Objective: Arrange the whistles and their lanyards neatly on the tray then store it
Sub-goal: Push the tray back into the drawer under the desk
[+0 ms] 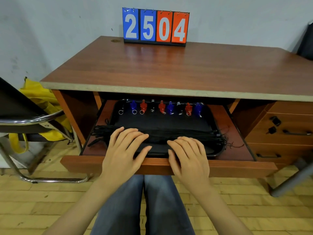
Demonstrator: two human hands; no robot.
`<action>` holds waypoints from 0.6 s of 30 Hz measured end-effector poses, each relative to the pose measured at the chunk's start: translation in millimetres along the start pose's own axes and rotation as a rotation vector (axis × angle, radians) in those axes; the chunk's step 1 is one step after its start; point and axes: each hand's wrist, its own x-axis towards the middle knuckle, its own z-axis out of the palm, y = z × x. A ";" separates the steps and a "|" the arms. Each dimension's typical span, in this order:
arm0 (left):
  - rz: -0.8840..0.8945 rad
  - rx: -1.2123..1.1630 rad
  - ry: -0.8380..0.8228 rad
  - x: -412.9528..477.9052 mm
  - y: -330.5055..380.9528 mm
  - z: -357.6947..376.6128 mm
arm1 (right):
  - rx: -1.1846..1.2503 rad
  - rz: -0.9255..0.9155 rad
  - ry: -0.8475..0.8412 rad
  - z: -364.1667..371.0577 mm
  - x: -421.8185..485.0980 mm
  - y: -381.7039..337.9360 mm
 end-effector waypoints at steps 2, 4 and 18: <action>-0.018 0.021 0.021 9.7 -6.9 8.8 | -0.016 0.013 -0.005 9.6 9.9 5.4; -0.026 0.033 0.052 17.8 -11.5 16.3 | -0.034 0.029 -0.002 18.7 17.7 9.8; 0.069 -0.096 0.092 -20.0 -24.4 41.8 | -0.029 0.219 -0.053 42.6 -20.6 24.3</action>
